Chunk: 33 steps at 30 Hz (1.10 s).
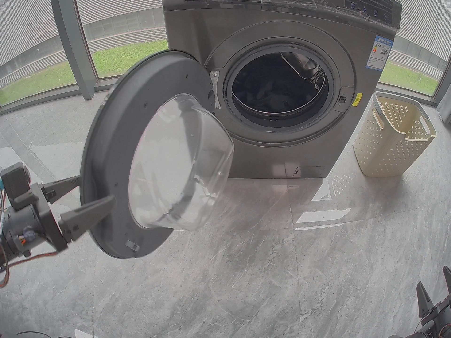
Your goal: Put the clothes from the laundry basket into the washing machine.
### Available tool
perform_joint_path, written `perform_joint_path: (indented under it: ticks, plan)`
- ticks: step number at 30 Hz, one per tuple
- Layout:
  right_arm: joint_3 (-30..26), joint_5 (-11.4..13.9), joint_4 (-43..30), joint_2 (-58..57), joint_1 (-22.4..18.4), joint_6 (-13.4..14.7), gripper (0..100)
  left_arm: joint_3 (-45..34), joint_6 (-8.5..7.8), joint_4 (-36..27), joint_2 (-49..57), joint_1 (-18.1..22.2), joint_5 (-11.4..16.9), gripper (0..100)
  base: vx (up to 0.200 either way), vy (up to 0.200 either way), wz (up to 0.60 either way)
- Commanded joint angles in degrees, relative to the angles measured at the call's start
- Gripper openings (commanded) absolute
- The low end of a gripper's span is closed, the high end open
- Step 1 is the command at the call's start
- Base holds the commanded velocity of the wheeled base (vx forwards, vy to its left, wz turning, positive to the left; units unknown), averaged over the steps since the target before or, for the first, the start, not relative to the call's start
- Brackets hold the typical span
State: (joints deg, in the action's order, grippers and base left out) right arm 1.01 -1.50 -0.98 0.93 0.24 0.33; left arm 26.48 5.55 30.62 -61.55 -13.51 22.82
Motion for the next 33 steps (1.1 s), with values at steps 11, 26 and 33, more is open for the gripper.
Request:
perform_joint_path:
  ticks: [11,26,33]
  plan:
    - [-0.66,0.01,0.01,-0.4,0.02,0.02,100,-2.4,2.1,-0.65,5.48,-6.71,-6.91,100,0.0,0.0,0.0]
    - [-0.66,0.01,0.01,-0.4,0.02,0.02,100,3.67,2.01,10.33,-15.0,-9.96,-9.9,100,0.0,0.0,0.0]
    - [-0.66,0.01,0.01,-0.4,0.02,-0.07,100,9.03,2.01,12.09,-21.07,-16.82,-15.35,100,0.0,0.0,0.0]
